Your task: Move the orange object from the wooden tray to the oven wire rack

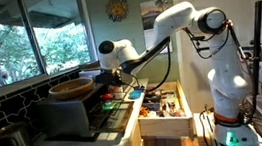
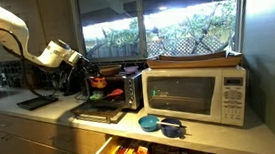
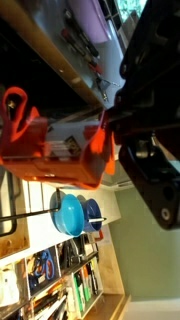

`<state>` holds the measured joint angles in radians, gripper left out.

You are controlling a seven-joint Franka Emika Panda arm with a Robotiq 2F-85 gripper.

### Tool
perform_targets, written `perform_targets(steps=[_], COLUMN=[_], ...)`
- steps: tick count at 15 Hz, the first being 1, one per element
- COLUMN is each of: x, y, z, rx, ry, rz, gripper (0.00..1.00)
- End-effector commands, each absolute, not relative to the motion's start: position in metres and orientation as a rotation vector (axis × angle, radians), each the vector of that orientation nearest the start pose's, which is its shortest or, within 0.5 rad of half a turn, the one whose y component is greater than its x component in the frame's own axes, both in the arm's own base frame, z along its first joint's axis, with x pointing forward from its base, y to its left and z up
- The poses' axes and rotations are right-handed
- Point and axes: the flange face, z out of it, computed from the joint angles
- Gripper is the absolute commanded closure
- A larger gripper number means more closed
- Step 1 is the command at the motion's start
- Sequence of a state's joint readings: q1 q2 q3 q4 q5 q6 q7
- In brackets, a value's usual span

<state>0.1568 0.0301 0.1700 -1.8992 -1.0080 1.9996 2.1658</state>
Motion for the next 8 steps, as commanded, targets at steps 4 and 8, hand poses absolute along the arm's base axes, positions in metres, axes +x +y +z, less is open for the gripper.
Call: perform_targets(steps=[4,8], x=[0.567,0.57], y=[0.128,0.111], z=[0.5,0.49], rx=[-2.384,-2.44], ry=[1.877,1.844], rz=[-1.41,-1.542], gripper=[0.98,0.98])
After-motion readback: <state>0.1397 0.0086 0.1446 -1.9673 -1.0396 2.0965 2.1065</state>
